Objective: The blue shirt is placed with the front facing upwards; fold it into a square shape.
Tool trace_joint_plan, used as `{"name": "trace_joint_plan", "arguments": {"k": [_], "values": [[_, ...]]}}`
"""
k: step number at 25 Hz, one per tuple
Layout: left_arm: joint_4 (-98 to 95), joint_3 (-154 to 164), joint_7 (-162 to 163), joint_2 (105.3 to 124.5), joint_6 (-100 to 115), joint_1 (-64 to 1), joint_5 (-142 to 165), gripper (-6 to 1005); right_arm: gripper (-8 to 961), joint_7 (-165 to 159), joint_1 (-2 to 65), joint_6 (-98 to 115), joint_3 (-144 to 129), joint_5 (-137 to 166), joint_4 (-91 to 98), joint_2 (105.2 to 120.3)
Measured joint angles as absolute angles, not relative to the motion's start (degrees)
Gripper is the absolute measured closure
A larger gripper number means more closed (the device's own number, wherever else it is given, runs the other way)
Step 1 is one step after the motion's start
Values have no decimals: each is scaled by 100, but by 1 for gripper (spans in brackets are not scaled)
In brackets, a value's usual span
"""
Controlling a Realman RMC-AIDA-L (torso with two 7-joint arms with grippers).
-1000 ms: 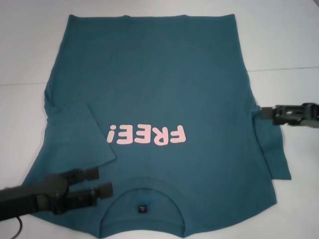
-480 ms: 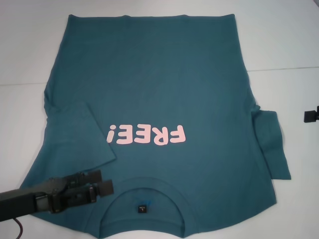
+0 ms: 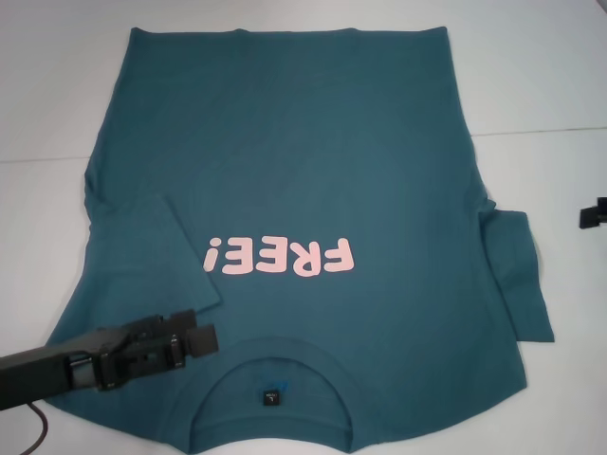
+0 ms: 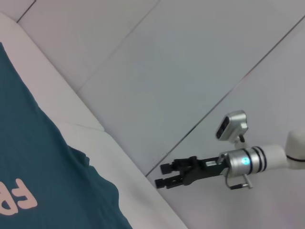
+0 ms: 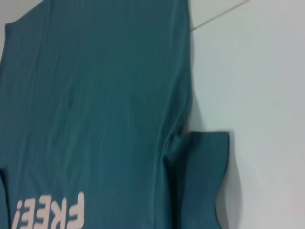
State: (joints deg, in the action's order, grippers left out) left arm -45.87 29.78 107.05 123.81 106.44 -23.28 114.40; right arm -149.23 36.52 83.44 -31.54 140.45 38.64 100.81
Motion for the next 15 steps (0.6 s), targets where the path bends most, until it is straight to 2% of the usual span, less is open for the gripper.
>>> {"name": "trace_joint_plan", "arguments": {"k": [15], "values": [[-4465, 2970, 10701, 12383, 10466, -2436, 11425, 48, 12, -14783, 3911, 6869, -3135, 14009, 3137, 10591]]}}
